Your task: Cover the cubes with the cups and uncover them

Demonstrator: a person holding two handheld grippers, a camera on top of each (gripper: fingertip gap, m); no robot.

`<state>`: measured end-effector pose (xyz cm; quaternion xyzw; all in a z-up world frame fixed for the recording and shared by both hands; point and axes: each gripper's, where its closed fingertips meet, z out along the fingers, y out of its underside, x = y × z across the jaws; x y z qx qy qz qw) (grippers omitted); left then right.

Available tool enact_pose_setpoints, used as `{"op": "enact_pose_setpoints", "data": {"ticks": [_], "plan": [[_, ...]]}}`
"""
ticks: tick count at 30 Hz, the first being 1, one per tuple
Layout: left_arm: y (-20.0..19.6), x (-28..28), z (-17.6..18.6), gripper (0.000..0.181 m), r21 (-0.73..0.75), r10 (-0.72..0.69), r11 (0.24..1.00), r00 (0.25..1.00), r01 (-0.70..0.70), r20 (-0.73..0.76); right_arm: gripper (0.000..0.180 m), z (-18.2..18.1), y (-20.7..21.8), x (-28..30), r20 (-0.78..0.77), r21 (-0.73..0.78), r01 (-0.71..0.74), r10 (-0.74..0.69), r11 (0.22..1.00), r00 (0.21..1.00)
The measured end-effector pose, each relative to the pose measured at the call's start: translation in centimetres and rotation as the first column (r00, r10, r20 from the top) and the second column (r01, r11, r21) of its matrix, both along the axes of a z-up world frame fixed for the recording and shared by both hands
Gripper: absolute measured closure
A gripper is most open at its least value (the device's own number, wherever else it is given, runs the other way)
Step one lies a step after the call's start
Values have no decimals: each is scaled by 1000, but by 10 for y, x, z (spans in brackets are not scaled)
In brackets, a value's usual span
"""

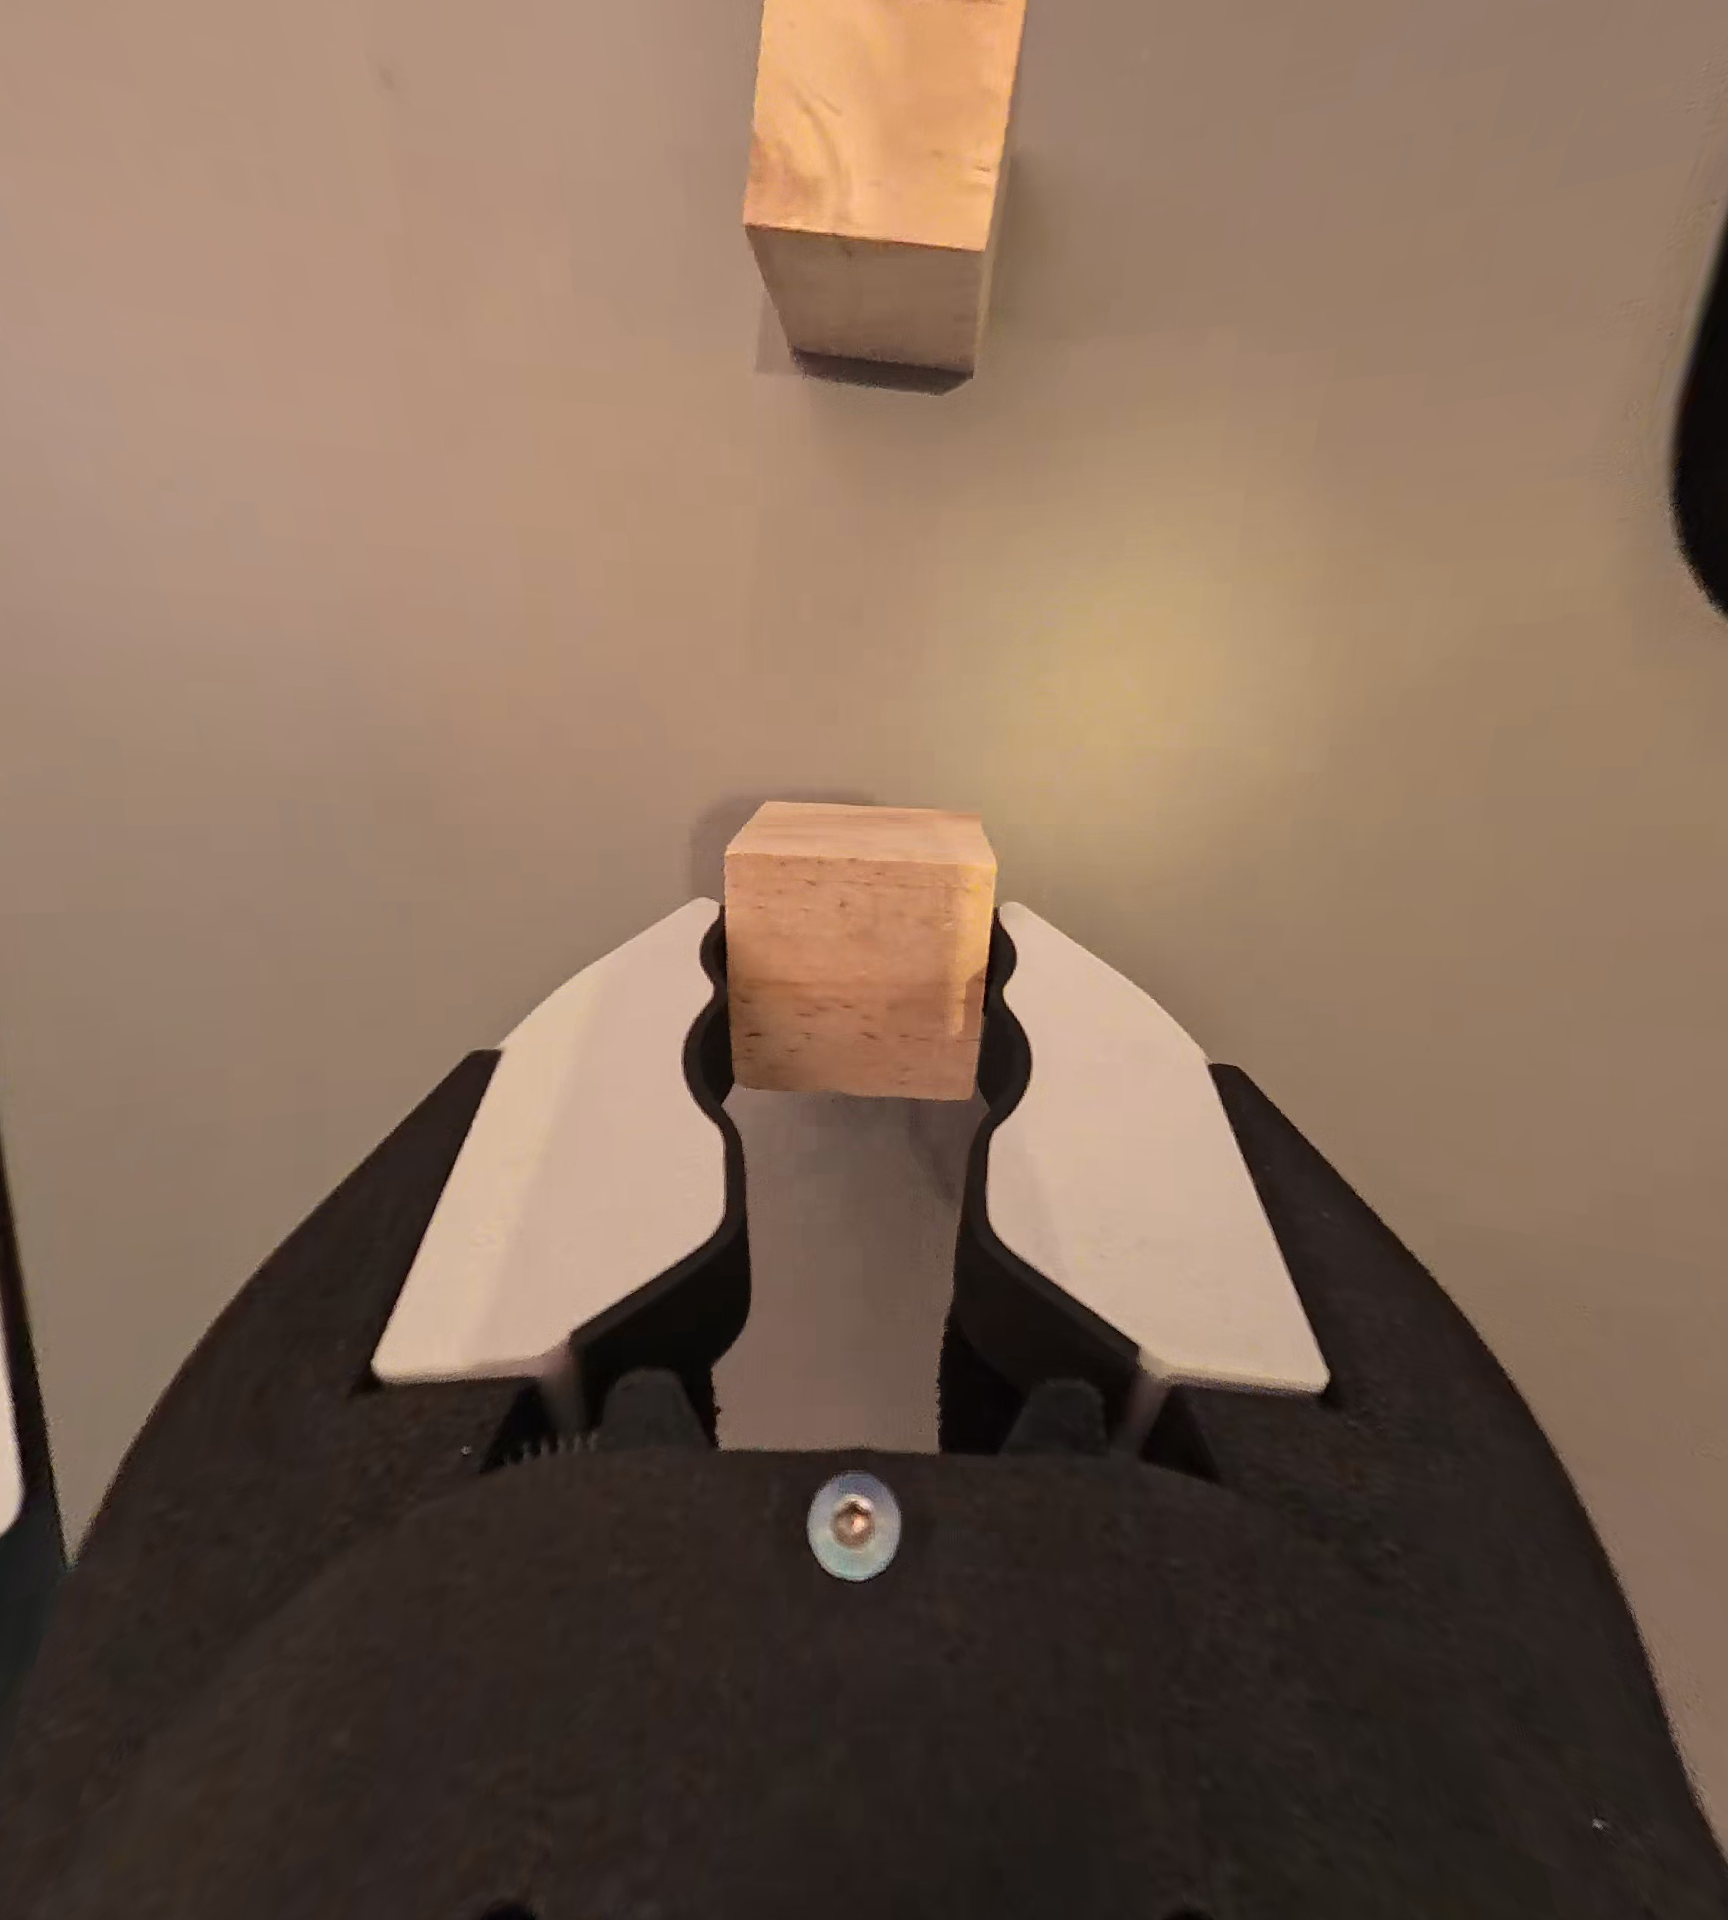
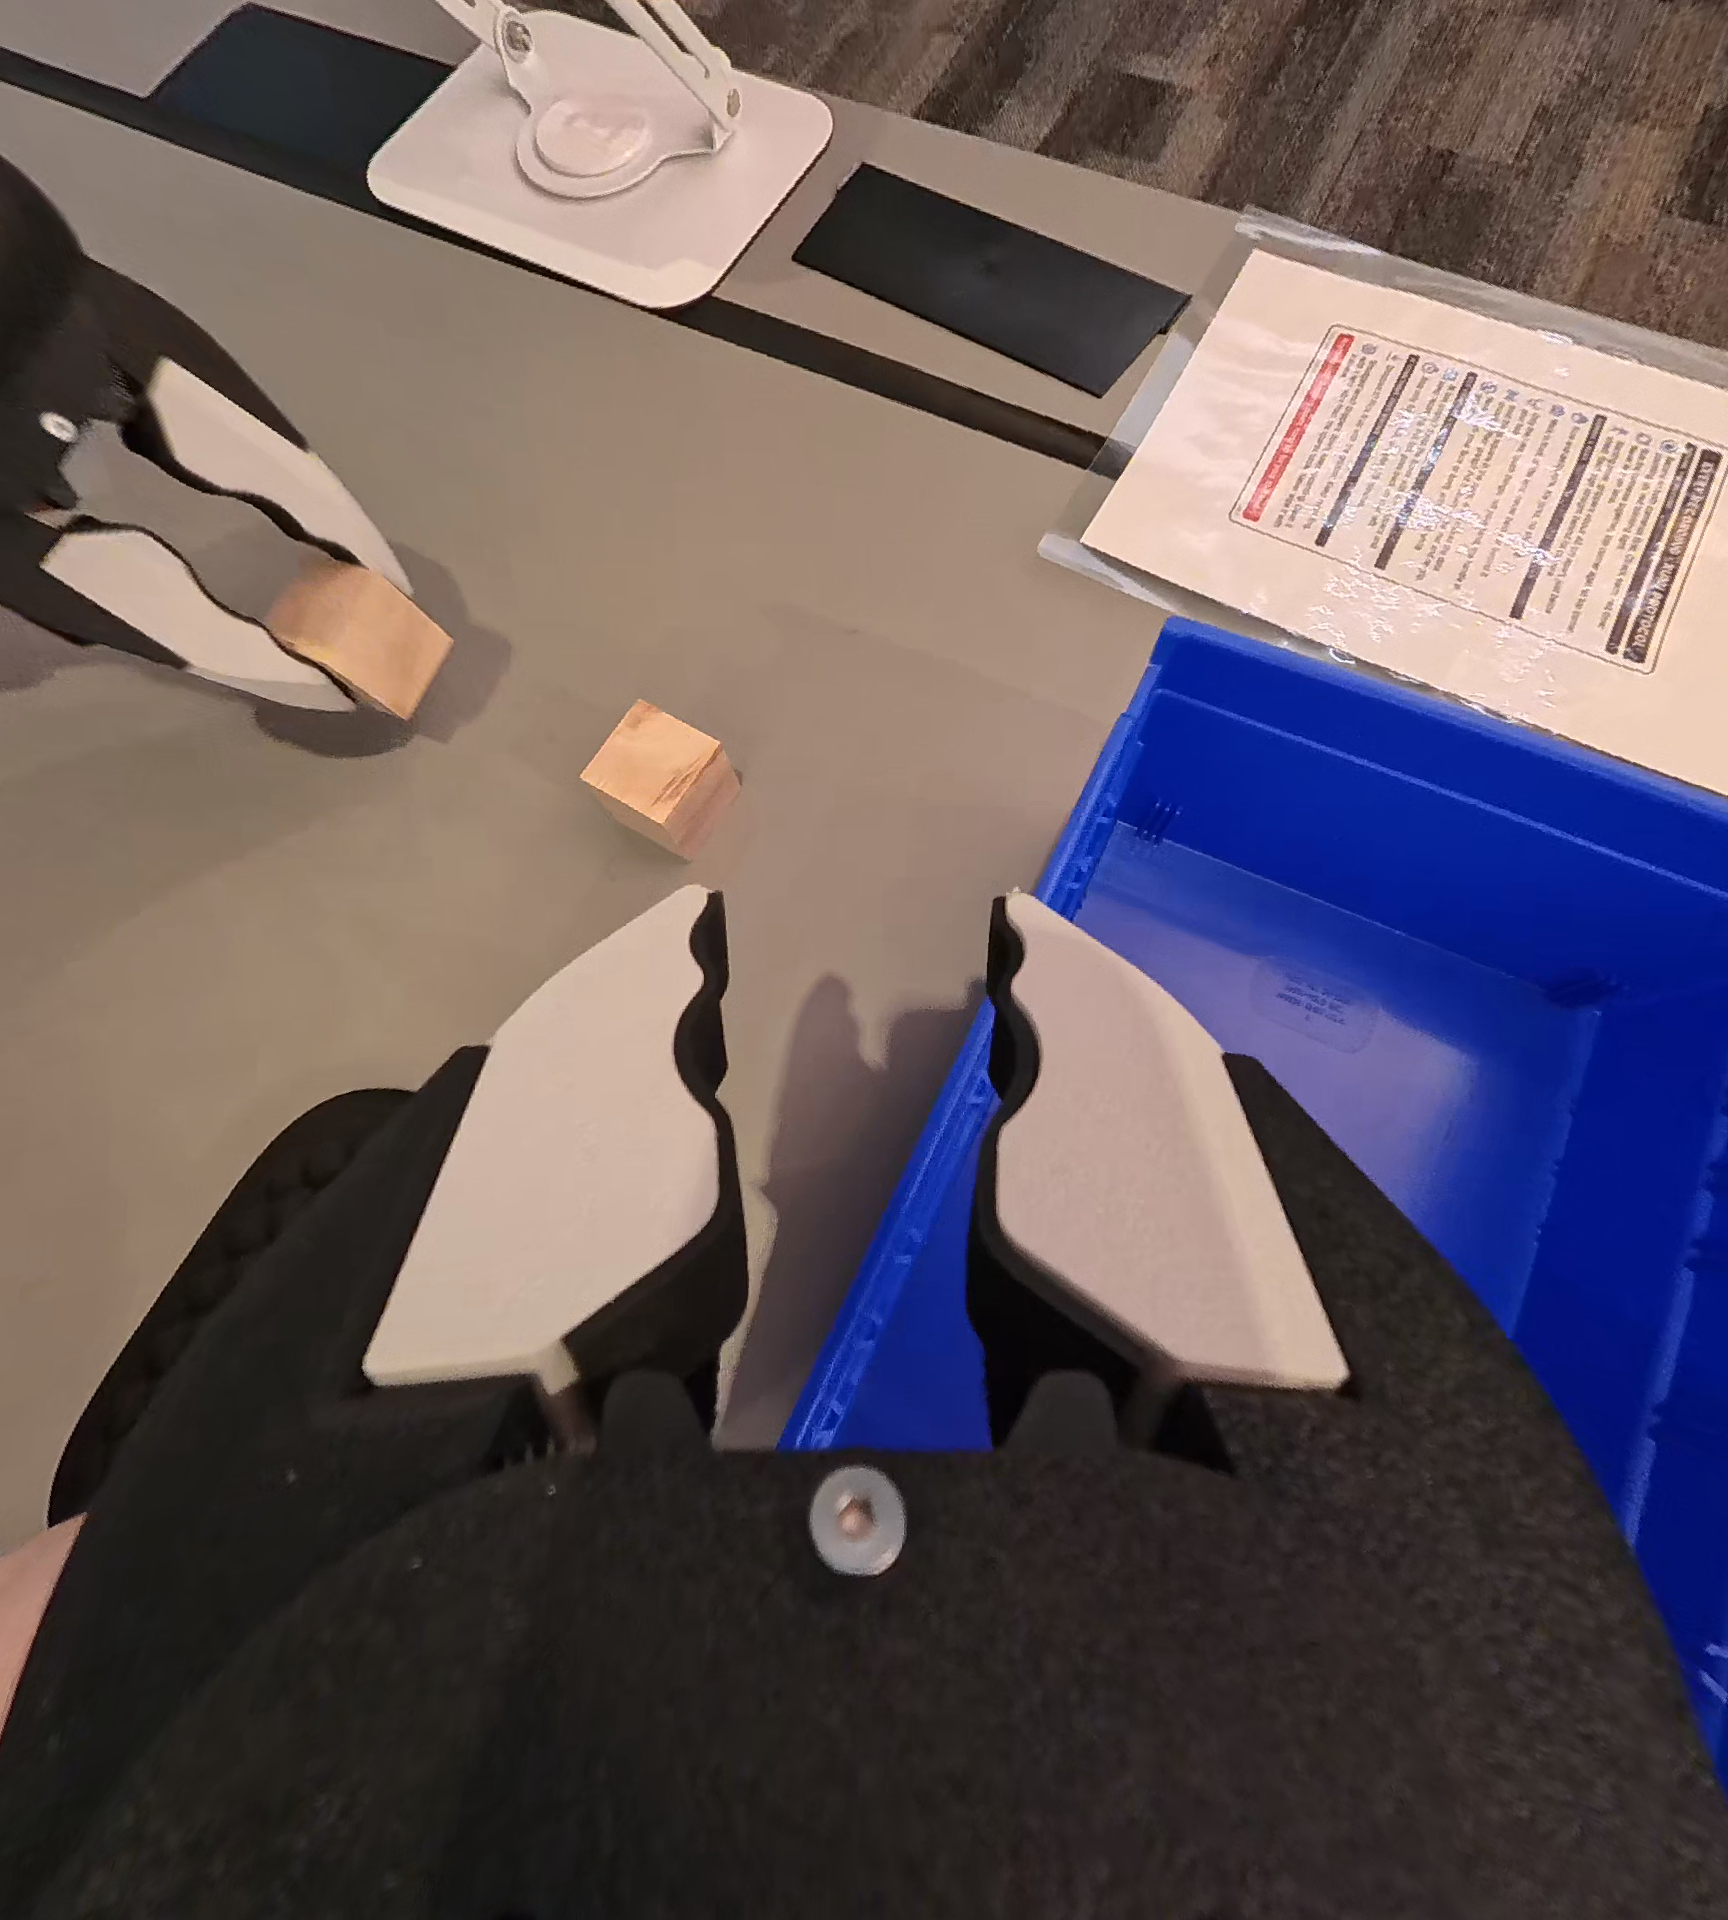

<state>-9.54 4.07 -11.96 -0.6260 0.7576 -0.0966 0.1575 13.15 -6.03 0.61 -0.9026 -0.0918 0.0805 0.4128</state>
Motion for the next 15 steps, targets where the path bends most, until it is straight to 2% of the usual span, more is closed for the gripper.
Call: {"op": "enact_pose_setpoints", "data": {"ticks": [15], "plan": [[17,-13,-20,136,27,-36,999,992,39,-120,132,0,-1,4,-30,20,-11,11,1000,999]]}}
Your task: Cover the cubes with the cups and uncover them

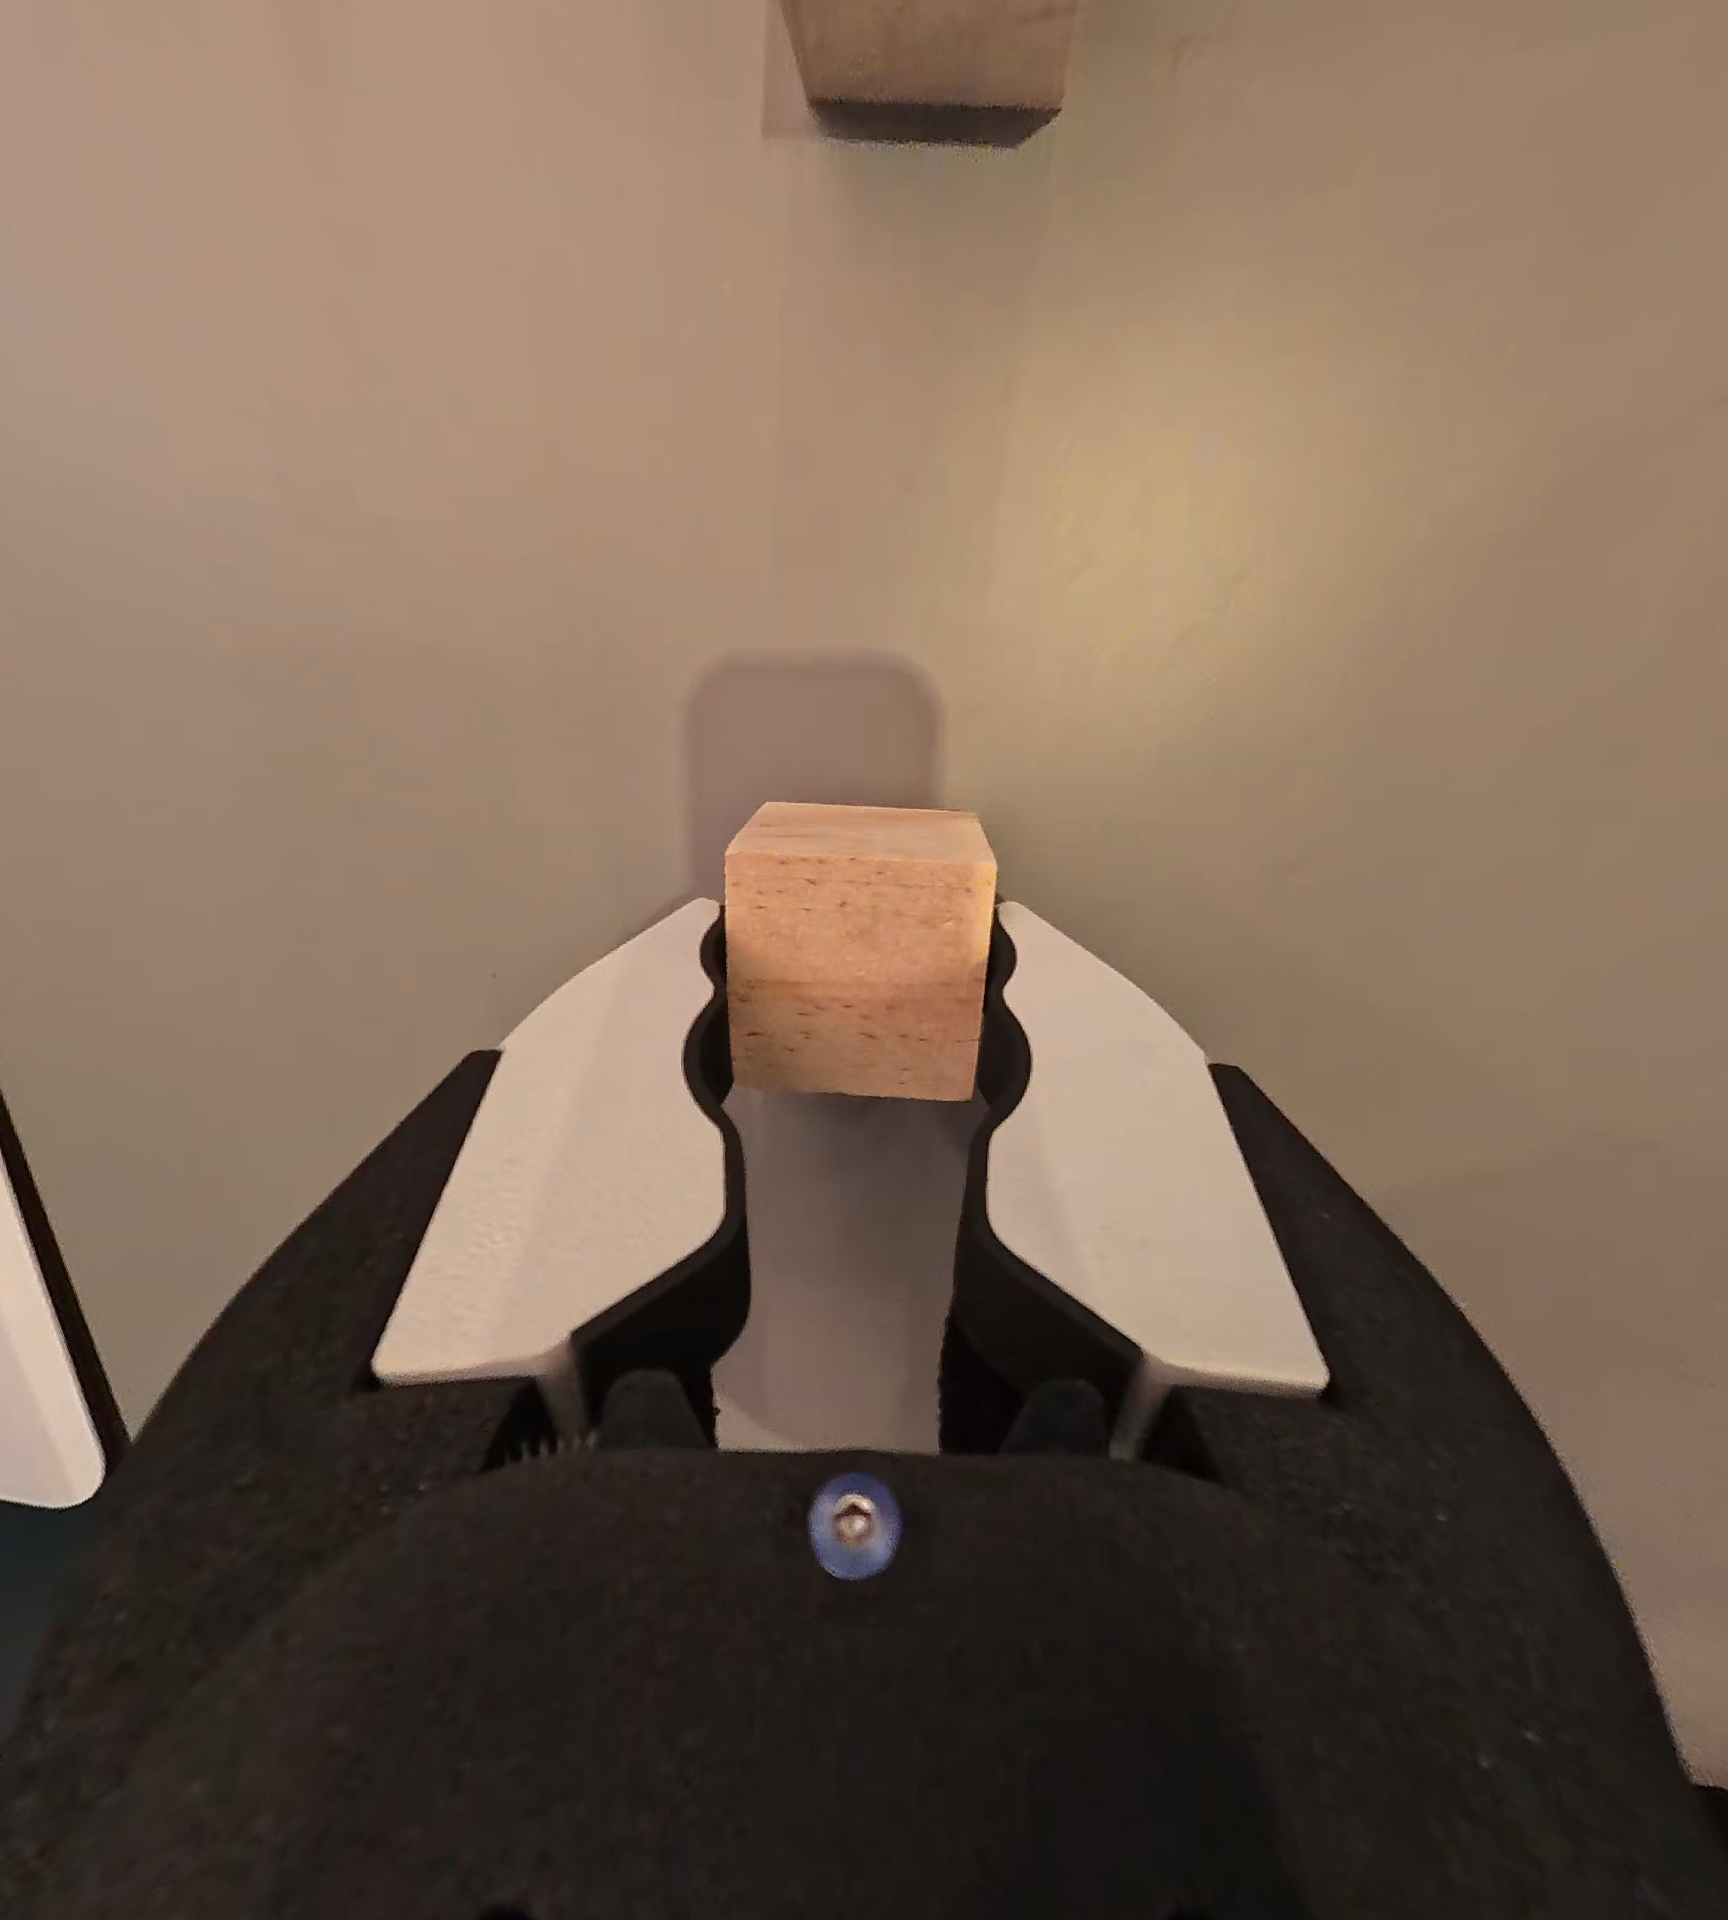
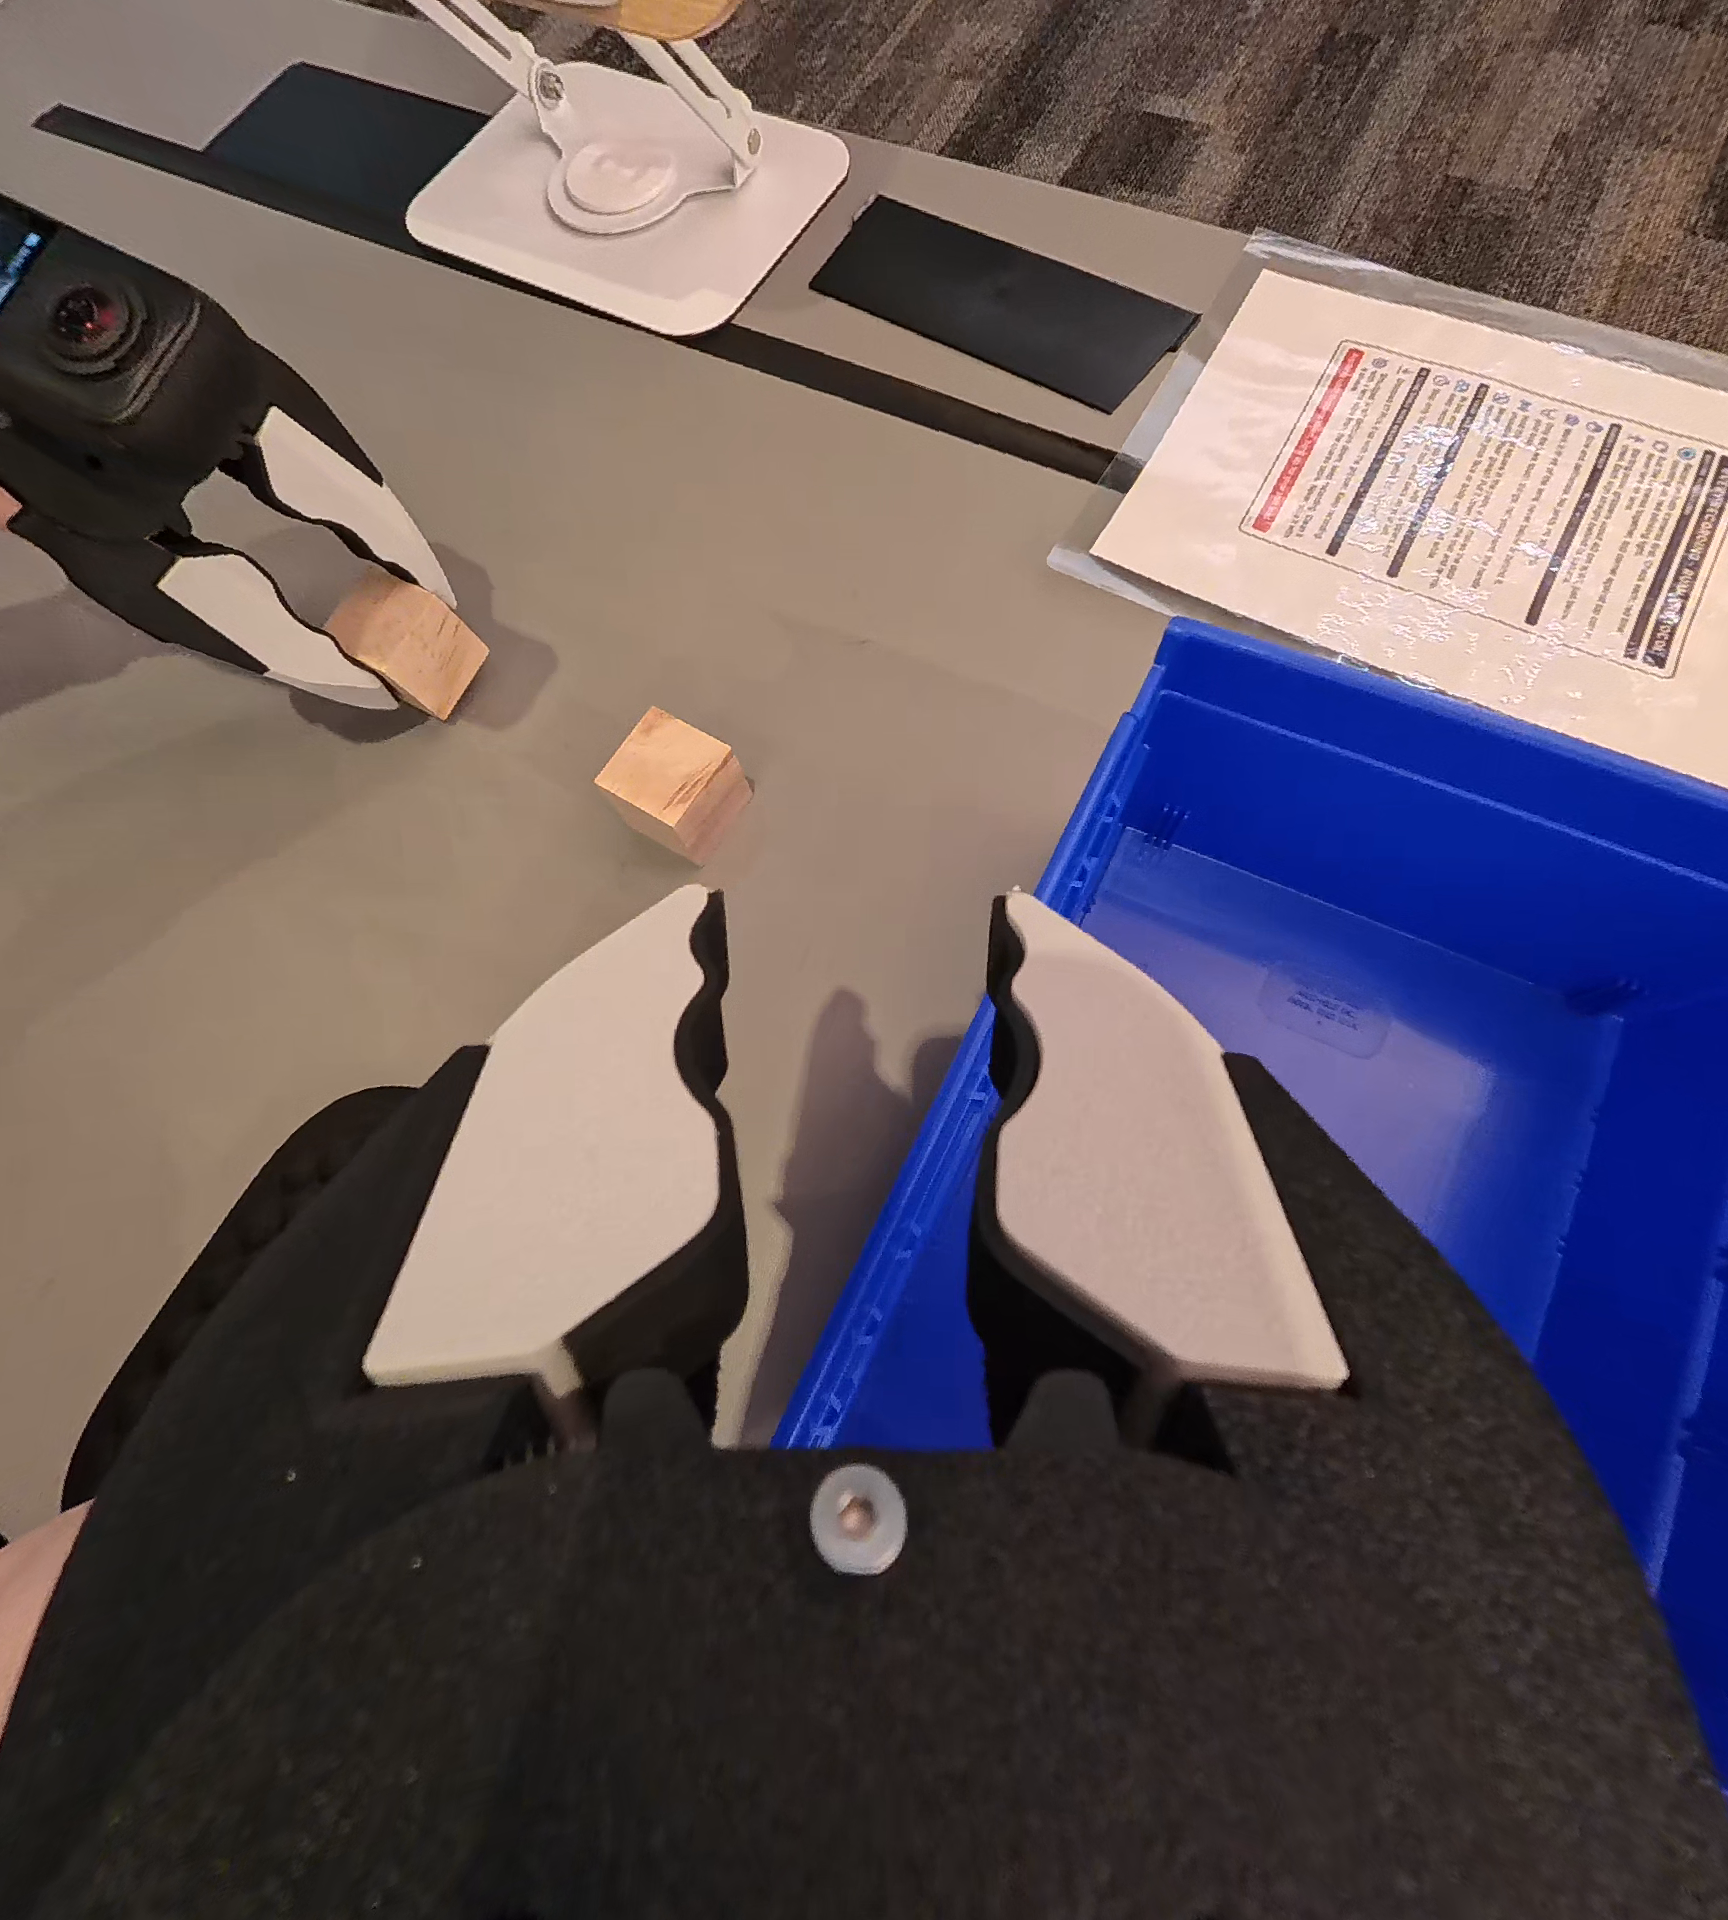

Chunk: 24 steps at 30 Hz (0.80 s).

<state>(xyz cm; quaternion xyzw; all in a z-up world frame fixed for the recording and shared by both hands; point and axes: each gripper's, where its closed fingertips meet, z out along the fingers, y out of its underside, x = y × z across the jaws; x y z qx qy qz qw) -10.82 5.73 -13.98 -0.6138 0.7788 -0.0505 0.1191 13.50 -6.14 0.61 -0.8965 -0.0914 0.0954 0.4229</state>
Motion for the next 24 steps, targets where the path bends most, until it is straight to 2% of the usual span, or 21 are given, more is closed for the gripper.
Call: {"op": "enact_pose_setpoints", "data": {"ticks": [16,18,21,24], "plan": [[-2,-9,-7,136,-71,-28,997,1000,27,-12,133,-8,-1,0,-23,-35,-8,8,999,1000],[3,-8,-7,121,-39,-25,999,1000,25,3,133,-11,-2,-1,-22,-54,-16,15,998,1000],[5,-11,3,113,-29,-9,1000,1000,10,15,133,-13,-3,-2,-23,-63,-21,20,998,1000],[3,-16,35,111,0,-3,1000,997,3,80,133,-11,-2,-1,-28,-52,-19,17,998,999]]}}
